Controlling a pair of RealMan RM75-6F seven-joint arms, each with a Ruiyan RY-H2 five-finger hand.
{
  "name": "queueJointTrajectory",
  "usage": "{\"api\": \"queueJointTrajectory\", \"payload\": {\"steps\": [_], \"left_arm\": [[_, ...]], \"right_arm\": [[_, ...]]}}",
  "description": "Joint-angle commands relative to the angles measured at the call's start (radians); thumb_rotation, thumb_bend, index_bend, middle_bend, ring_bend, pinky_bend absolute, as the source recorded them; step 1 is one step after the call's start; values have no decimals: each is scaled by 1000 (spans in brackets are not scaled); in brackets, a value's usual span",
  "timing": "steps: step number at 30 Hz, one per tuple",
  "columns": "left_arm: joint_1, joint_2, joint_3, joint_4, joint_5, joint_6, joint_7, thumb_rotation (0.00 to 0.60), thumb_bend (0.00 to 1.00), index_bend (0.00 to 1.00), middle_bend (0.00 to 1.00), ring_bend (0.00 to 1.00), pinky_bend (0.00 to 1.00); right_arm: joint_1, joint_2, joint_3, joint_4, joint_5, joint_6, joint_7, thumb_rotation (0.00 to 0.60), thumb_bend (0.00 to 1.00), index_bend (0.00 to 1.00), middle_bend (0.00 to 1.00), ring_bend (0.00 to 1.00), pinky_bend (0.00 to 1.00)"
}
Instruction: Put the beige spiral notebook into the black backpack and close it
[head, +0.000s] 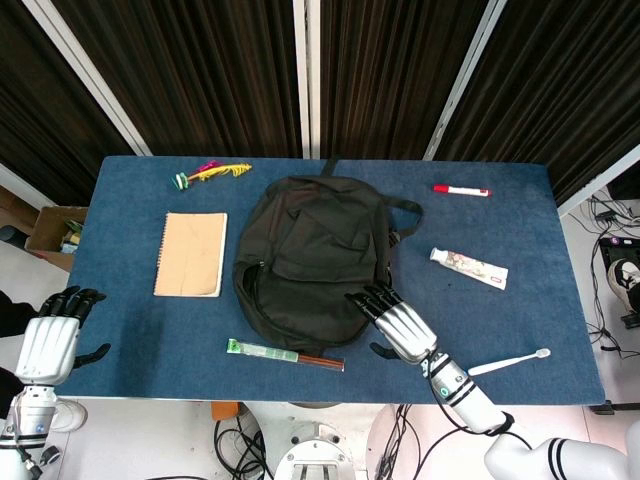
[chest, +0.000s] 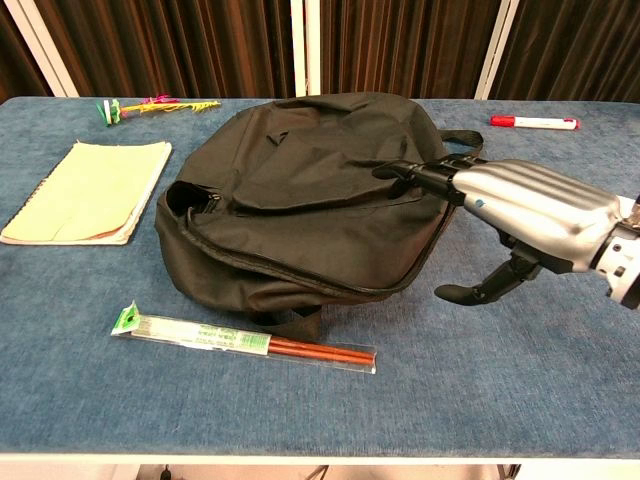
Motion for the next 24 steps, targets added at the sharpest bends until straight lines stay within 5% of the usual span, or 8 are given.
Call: {"api": "queueJointTrajectory", "payload": {"steps": [1, 10, 15, 20, 24], "left_arm": [[9, -4, 5, 7, 2, 7, -5, 600, 74, 269, 235, 172, 207], [20, -5, 13, 14, 23, 14, -15, 600, 74, 270, 235, 172, 208], [19, -1, 8, 25, 23, 8, -21, 600, 74, 270, 235, 172, 208], [10, 7, 1, 28, 32, 4, -27, 600, 74, 270, 235, 172, 208], [-2, 21, -3, 23, 41, -10, -40, 600, 74, 269, 235, 172, 208]], "right_arm": [[6, -23, 7, 2, 9, -2, -21, 600, 181, 50, 184, 65, 89], [30, -110, 32, 62, 36, -17, -55, 600, 192, 115, 224, 76, 89], [58, -145, 63, 90, 79, -54, -61, 600, 279, 194, 293, 144, 136], [79, -173, 102, 143, 104, -50, -47, 600, 488, 466, 479, 372, 270], [81, -157, 137, 164, 142, -42, -21, 600, 583, 591, 553, 474, 338]]}}
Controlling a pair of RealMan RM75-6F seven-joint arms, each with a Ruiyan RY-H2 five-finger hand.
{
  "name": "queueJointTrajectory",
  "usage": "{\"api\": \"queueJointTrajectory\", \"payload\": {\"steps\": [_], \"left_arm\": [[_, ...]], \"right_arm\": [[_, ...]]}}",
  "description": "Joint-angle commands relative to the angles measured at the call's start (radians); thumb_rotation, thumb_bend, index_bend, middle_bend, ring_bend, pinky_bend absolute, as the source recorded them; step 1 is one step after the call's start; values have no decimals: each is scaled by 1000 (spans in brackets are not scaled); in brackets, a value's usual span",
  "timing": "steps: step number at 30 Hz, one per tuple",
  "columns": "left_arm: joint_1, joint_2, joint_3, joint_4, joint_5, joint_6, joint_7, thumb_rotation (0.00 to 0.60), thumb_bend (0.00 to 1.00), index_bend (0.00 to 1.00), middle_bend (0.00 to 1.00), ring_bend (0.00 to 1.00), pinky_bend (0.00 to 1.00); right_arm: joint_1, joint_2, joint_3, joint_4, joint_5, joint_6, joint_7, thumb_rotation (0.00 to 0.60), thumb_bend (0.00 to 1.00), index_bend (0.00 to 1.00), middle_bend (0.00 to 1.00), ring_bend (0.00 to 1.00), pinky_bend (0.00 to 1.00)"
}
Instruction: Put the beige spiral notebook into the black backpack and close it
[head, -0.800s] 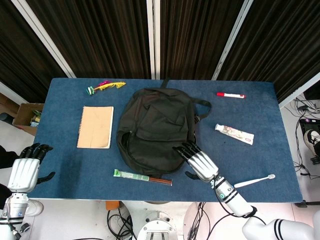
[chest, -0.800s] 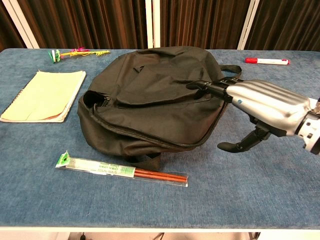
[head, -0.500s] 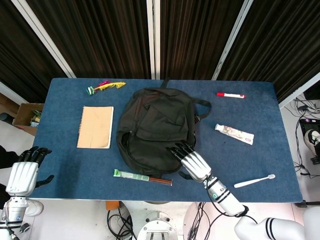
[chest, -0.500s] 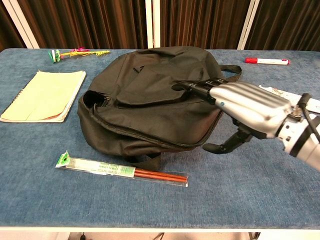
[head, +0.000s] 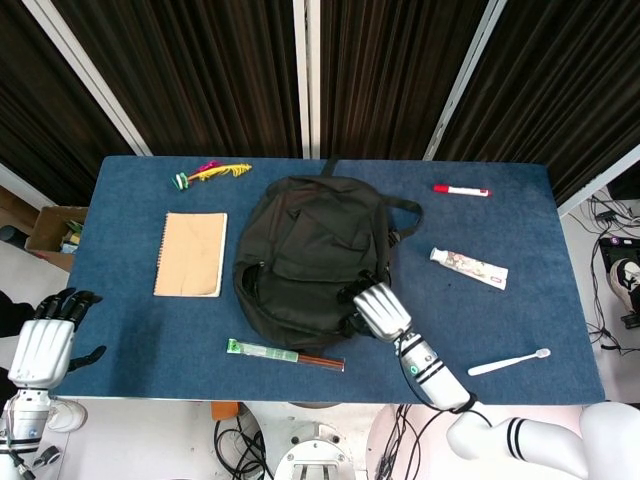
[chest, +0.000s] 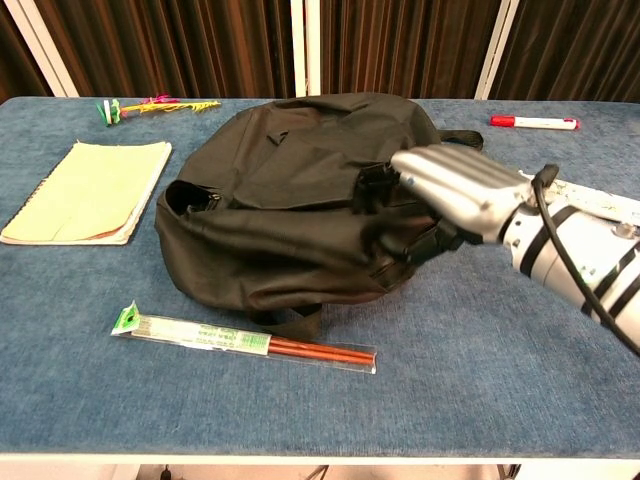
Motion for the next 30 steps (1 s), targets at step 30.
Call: {"api": "queueJointTrajectory", "payload": {"steps": [30], "left_arm": [[-291, -178, -97, 376, -36, -329, -79, 600, 106, 277, 235, 172, 209]], "right_arm": [[217, 39, 365, -2, 690, -139, 71, 600, 642, 677, 588, 527, 387]]}}
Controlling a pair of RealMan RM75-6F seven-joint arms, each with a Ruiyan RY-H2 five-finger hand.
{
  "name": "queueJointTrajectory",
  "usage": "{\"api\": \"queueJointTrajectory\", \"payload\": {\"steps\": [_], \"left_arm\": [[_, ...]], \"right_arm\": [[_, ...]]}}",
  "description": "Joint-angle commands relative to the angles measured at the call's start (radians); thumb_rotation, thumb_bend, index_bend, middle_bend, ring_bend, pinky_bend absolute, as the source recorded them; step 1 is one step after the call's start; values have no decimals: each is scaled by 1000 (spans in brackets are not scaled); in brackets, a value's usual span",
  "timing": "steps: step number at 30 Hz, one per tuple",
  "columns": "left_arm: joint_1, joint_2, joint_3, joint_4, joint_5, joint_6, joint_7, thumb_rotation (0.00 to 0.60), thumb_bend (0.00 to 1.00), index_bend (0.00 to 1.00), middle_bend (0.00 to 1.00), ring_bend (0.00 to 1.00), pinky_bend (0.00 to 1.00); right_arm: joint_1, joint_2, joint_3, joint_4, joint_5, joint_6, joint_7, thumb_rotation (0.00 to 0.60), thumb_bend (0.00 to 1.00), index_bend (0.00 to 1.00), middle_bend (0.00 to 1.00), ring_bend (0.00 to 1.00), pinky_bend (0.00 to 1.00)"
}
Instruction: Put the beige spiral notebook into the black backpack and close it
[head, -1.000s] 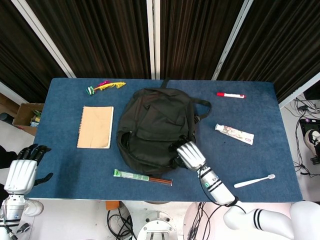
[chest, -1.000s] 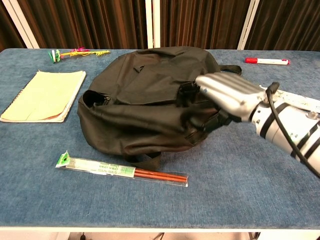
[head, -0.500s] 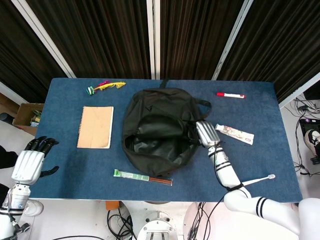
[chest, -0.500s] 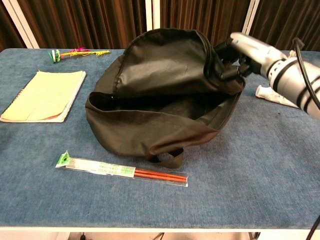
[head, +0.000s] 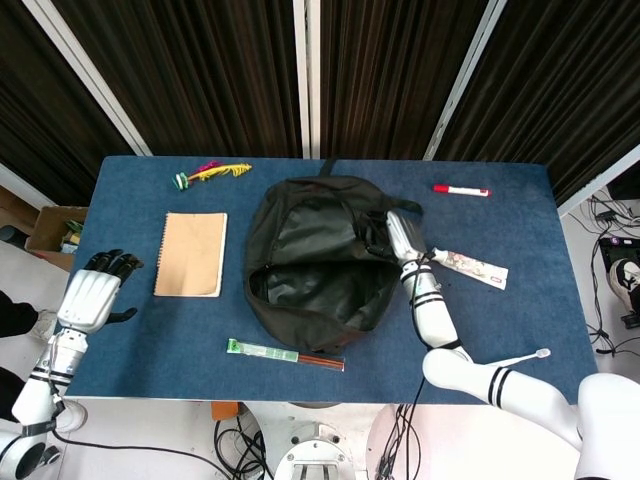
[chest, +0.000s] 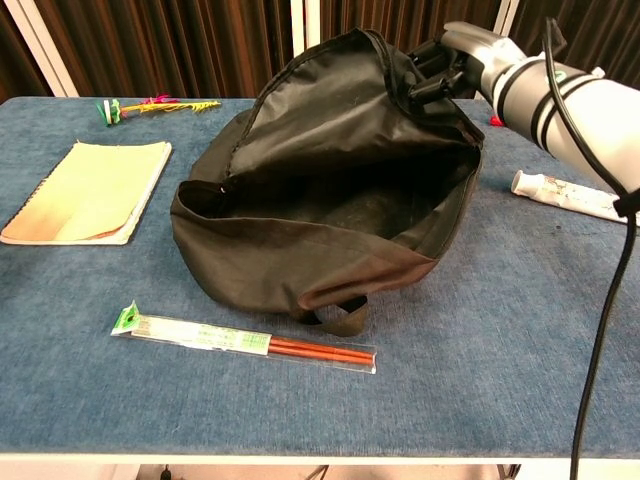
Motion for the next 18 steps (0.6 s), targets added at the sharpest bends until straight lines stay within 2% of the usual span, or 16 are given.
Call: {"api": "queueJointTrajectory", "payload": {"steps": [1, 4, 10, 14, 18], "left_arm": [[-63, -97, -17, 167, -26, -70, -7, 600, 134, 277, 235, 172, 209], [-98, -158, -19, 297, -33, -109, -7, 600, 178, 276, 235, 172, 209], [-160, -283, -26, 542, -46, -169, -98, 600, 172, 265, 233, 171, 211], [-196, -343, -21, 667, -48, -210, -139, 600, 67, 223, 194, 145, 209], [-225, -390, -11, 756, -42, -233, -189, 600, 28, 214, 191, 144, 205]], "right_arm": [[30, 27, 3, -18, 45, 17, -72, 600, 642, 677, 588, 527, 387], [36, 46, 2, -39, 73, 23, -94, 600, 642, 677, 588, 530, 387], [45, 72, -9, -66, 94, 39, -118, 600, 642, 677, 587, 533, 387], [49, 70, -37, -63, 93, 49, -135, 600, 642, 677, 586, 533, 386], [55, 56, -63, -48, 112, 33, -139, 600, 640, 676, 585, 533, 380]]}}
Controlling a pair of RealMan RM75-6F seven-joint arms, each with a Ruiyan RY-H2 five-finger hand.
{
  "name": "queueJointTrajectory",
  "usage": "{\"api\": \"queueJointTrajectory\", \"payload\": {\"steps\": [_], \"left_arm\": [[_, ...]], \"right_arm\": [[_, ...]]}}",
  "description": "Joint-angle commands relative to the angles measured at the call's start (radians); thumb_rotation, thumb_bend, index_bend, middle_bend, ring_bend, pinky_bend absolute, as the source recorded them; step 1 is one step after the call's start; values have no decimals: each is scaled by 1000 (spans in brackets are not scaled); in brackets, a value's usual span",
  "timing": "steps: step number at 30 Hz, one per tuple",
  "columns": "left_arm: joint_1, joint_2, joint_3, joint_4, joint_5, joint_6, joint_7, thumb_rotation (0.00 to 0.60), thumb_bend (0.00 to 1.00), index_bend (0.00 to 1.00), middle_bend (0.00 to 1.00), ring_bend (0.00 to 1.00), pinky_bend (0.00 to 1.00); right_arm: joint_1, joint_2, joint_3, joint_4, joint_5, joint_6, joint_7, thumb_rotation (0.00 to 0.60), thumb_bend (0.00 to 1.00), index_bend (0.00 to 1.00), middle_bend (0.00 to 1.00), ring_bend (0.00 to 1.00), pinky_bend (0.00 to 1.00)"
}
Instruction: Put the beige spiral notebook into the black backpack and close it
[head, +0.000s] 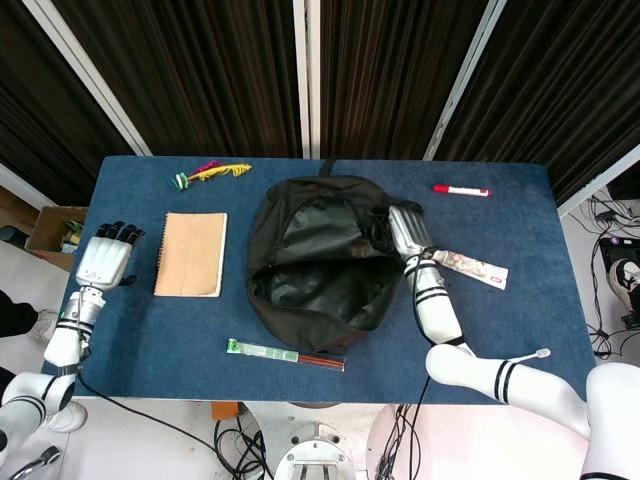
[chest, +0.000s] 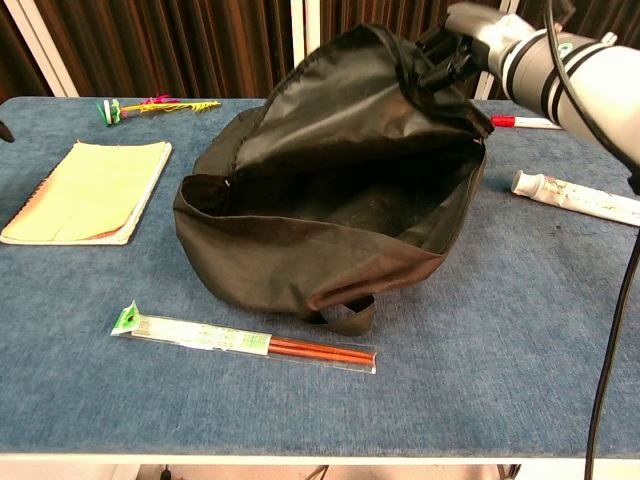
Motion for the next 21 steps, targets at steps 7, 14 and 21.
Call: {"api": "queueJointTrajectory", "payload": {"steps": [7, 14, 21], "left_arm": [[-63, -99, 31, 170, 20, -36, -109, 600, 6, 213, 190, 144, 202], [-85, -134, 56, 237, 39, -39, -168, 600, 0, 213, 190, 144, 199], [-104, -151, 77, 268, 54, -55, -254, 600, 0, 213, 190, 144, 191]], "right_arm": [[17, -21, -19, 25, 15, -10, 5, 600, 641, 676, 584, 533, 369], [23, -22, -26, 36, 16, -5, 6, 600, 640, 676, 583, 536, 357], [12, -15, -32, 37, 2, 3, 29, 600, 641, 677, 583, 542, 344]]}}
